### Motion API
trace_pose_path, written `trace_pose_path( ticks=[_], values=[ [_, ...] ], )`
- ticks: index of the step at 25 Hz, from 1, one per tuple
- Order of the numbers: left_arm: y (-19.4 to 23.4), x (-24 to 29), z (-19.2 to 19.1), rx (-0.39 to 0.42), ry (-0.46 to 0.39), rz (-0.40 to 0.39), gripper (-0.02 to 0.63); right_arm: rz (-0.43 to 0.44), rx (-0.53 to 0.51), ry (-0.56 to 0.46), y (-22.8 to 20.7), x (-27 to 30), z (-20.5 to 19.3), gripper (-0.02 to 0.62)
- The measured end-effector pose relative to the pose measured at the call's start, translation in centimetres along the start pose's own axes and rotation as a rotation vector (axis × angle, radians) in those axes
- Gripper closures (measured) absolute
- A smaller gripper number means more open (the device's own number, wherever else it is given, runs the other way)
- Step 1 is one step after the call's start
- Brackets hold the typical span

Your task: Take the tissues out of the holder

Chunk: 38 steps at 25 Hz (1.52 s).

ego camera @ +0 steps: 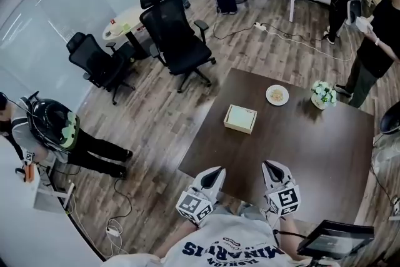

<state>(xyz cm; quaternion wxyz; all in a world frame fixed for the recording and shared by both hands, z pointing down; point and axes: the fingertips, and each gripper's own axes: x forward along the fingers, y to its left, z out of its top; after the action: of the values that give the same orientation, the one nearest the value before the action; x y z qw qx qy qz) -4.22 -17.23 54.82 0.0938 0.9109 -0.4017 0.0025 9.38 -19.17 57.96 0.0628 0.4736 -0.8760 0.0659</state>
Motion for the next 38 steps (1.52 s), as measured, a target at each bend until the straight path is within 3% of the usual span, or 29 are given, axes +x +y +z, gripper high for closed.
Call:
trace_pose_path(
  ticks=[6, 11, 21, 29, 38],
  values=[
    [-0.5, 2.0, 1.2, 0.065, 0.01, -0.003, 0.603, 0.037, -0.008, -0.008, -1.7, 1.9, 0.8, 0.586],
    [0.5, 3.1, 1.3, 0.064, 0.007, 0.008, 0.603, 0.052, 0.008, -0.004, -1.9, 2.5, 0.7, 0.586],
    [1.0, 5.6, 2.5, 0.059, -0.021, -0.064, 0.603, 0.013, -0.009, 0.003, -2.3, 2.8, 2.0, 0.586],
    [2.7, 5.6, 1.8, 0.052, -0.014, -0.068, 0.603, 0.009, -0.011, 0.02, -2.0, 4.3, 1.6, 0.584],
    [5.1, 4.7, 1.6, 0.037, -0.006, -0.016, 0.603, 0.066, -0.136, 0.148, -3.4, 9.4, -1.8, 0.584]
  ],
)
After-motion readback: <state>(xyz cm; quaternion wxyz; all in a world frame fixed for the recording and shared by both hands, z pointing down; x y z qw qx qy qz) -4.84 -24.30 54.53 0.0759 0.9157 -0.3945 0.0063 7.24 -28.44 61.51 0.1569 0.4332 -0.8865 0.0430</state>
